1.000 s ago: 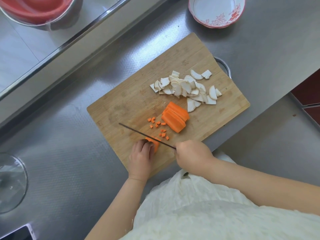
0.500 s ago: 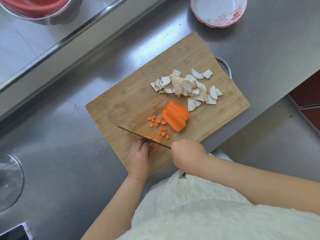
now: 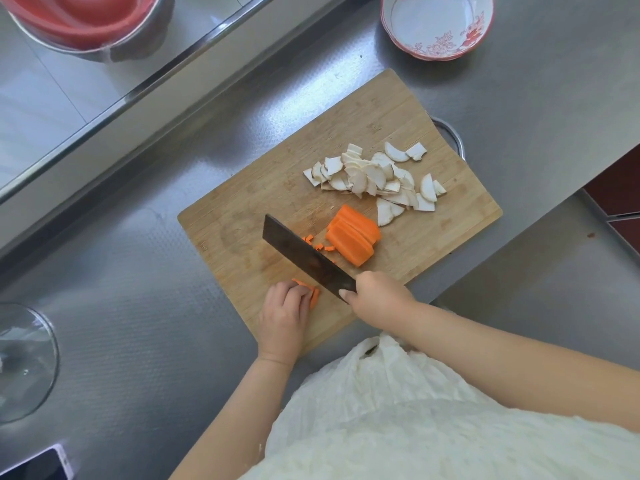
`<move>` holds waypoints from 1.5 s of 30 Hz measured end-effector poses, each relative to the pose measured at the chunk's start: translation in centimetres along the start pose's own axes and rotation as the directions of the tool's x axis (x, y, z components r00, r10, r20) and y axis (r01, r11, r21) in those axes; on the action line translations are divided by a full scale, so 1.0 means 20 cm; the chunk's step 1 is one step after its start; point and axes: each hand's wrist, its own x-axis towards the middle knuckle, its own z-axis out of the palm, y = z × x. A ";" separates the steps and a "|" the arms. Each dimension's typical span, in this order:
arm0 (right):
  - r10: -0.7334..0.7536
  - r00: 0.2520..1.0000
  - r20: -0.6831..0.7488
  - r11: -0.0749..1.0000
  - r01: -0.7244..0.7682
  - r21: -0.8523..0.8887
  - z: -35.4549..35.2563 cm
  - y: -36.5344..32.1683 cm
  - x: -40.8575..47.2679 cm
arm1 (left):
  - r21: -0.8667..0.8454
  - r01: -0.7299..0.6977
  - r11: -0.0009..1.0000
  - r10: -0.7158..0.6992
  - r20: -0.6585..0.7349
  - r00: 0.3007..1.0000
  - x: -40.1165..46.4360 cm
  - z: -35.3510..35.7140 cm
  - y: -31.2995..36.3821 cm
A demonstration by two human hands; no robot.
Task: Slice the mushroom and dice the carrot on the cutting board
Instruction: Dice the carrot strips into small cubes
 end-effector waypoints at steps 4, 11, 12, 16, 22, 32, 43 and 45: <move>-0.074 0.995 -0.061 0.996 0.070 -0.062 0.00 0.02 -0.07 | 0.003 -0.014 1.000 0.014 0.023 1.000 -0.03 -0.01 -0.01; -0.187 0.982 -0.031 0.931 0.167 -0.326 0.03 -0.01 -0.15 | 0.013 0.026 1.000 -0.027 0.069 0.997 -0.03 0.01 -0.03; -0.180 0.983 -0.018 0.925 0.163 -0.342 0.02 -0.02 -0.16 | 0.015 0.025 1.000 -0.026 0.066 0.997 -0.03 0.01 -0.03; -0.139 0.990 0.029 0.919 0.140 -0.368 0.01 -0.05 -0.17 | 0.003 0.030 1.000 -0.030 0.063 0.998 -0.03 0.01 -0.03; -0.050 0.997 0.053 0.922 0.066 -0.381 0.04 -0.11 -0.13 | 0.005 0.010 1.000 -0.010 0.043 0.999 -0.03 0.02 -0.04; 0.017 1.000 -0.010 0.998 -0.017 -0.057 0.03 -0.04 -0.02 | -0.017 0.003 1.000 -0.002 0.016 1.000 -0.03 0.01 -0.02; -0.150 0.987 -0.064 0.970 0.135 -0.203 0.04 -0.01 -0.15 | -0.049 -0.006 0.999 0.007 0.019 1.000 -0.05 0.01 -0.04; -0.177 0.983 -0.054 0.951 0.157 -0.265 0.05 -0.02 -0.16 | -0.046 0.007 0.999 -0.005 0.033 0.999 -0.05 0.01 -0.05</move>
